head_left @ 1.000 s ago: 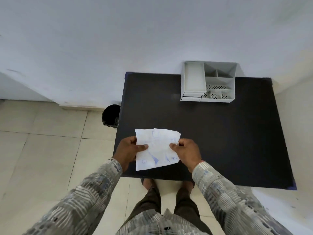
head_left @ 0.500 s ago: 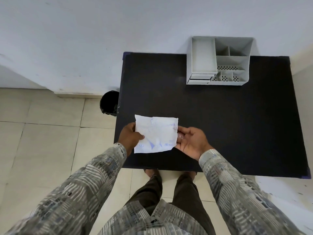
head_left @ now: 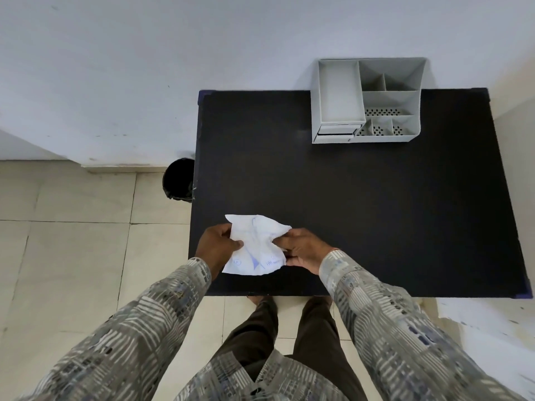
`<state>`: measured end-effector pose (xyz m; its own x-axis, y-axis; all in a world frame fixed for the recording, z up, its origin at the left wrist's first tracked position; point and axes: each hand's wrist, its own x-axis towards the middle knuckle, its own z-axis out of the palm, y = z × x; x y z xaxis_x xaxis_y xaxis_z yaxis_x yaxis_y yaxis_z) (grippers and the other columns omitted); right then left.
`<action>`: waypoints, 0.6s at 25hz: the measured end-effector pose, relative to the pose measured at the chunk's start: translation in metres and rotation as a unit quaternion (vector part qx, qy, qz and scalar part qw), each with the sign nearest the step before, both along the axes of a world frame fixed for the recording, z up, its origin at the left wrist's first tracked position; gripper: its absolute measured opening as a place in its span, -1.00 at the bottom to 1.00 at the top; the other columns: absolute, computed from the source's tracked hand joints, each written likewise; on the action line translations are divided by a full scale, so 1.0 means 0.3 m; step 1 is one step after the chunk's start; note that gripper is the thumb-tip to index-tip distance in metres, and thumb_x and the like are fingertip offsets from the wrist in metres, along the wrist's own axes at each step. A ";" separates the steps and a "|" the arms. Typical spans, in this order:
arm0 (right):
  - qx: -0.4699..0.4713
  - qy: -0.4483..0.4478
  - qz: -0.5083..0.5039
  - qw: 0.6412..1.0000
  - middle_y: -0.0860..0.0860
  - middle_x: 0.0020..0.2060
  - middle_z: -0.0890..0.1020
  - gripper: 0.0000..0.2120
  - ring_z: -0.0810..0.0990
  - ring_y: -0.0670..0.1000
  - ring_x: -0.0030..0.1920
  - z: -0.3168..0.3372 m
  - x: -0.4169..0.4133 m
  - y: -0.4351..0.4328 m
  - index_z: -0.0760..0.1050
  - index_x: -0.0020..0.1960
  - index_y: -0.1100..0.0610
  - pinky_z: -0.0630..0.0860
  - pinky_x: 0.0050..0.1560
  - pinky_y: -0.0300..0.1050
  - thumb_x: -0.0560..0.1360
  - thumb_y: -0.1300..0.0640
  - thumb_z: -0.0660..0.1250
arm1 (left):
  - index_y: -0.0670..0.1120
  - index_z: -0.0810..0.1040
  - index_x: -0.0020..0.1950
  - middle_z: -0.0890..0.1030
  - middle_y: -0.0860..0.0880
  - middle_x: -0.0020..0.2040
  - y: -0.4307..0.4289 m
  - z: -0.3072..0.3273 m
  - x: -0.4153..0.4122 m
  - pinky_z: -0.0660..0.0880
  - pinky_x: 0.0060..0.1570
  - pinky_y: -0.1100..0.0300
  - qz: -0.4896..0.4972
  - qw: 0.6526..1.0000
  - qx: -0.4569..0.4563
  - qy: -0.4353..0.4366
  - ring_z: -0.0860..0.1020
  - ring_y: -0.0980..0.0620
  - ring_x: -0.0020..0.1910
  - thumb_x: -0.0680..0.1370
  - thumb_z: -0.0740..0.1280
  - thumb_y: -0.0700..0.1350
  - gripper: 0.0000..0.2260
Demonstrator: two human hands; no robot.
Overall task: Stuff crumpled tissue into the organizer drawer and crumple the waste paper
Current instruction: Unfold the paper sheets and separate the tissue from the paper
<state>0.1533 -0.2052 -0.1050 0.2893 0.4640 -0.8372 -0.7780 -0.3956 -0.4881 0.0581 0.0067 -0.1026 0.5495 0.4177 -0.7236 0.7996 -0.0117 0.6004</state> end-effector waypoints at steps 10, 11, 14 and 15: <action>-0.075 -0.106 0.006 0.992 0.19 0.10 0.74 -0.66 0.72 0.22 0.14 -0.064 -0.063 0.046 0.63 0.20 0.20 0.67 0.21 0.23 0.44 0.31 0.35 | -0.12 0.73 0.09 0.80 -0.04 -0.04 0.003 0.032 -0.040 0.66 -0.26 0.23 0.034 0.999 -0.012 -0.014 0.78 0.06 -0.18 0.47 0.57 -0.30 -0.78; -0.126 -0.166 0.031 0.978 0.18 0.06 0.75 -0.72 0.73 0.22 0.11 -0.068 -0.064 0.052 0.65 0.14 0.22 0.68 0.20 0.18 0.45 0.28 0.35 | -0.10 0.73 0.07 0.80 -0.02 -0.05 0.001 0.034 -0.042 0.65 -0.28 0.25 0.032 0.999 -0.011 -0.018 0.77 0.09 -0.20 0.47 0.57 -0.30 -0.78; -0.254 -0.314 0.077 0.911 0.18 0.05 0.73 -0.77 0.70 0.22 0.07 -0.064 -0.040 0.045 0.65 0.09 0.28 0.58 0.06 -0.12 0.49 0.27 0.32 | -0.07 0.75 0.06 0.80 0.01 -0.04 0.008 0.040 -0.054 0.69 -0.13 0.14 0.004 0.999 0.041 -0.026 0.77 0.03 -0.11 0.47 0.59 -0.23 -0.81; -0.259 -0.330 0.073 0.905 0.18 0.04 0.73 -0.78 0.70 0.21 0.06 -0.056 -0.031 0.042 0.66 0.08 0.27 0.53 0.01 -0.16 0.49 0.28 0.31 | -0.07 0.77 0.07 0.80 0.01 -0.03 0.012 0.039 -0.054 0.69 -0.08 0.11 -0.003 0.998 0.064 -0.023 0.76 0.01 -0.09 0.47 0.59 -0.21 -0.81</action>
<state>0.1441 -0.1925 -0.1218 0.7731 0.1332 -0.6201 -0.3050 -0.7792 -0.5476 0.0418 0.0104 -0.0909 0.5836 0.5013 -0.6388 0.7710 -0.0950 0.6298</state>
